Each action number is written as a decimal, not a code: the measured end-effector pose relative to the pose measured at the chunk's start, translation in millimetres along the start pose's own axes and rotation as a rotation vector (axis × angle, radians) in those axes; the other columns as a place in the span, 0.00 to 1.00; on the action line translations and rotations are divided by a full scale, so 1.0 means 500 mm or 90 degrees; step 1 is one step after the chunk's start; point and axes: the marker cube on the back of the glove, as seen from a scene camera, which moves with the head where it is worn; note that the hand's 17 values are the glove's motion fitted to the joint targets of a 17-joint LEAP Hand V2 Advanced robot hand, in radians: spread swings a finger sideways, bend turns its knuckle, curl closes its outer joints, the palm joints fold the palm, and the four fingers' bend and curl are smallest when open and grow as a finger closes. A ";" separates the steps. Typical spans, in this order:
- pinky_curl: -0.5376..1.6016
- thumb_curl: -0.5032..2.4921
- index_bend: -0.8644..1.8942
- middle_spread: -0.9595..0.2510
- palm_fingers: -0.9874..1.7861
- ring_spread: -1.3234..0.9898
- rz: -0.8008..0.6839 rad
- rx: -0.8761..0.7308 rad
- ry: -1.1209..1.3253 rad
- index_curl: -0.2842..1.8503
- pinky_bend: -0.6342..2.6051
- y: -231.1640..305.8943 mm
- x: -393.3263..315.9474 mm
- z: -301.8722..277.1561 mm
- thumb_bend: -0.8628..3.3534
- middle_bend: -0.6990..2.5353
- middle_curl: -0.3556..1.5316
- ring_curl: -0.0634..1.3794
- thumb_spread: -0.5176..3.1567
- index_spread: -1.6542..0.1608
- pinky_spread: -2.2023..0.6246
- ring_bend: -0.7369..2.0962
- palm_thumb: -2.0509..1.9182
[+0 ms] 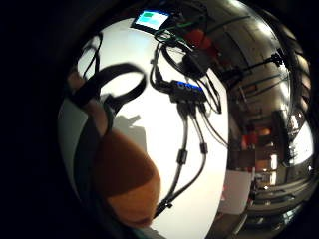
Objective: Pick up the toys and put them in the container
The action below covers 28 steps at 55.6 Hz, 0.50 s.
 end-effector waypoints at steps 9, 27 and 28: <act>0.45 0.23 0.33 0.52 0.73 0.43 -0.018 0.137 -0.021 0.12 0.55 0.009 0.045 -0.157 0.20 0.54 0.48 0.38 0.52 0.75 0.65 0.78 0.51; 0.47 0.22 0.35 0.50 0.72 0.44 -0.291 0.323 -0.377 0.13 0.56 -0.094 -0.187 -0.752 0.19 0.58 0.56 0.41 0.54 0.75 0.64 0.81 0.50; 0.47 0.22 0.34 0.50 0.72 0.44 -0.281 0.332 -0.336 0.12 0.57 -0.119 -0.191 -0.758 0.19 0.58 0.56 0.41 0.54 0.75 0.64 0.81 0.50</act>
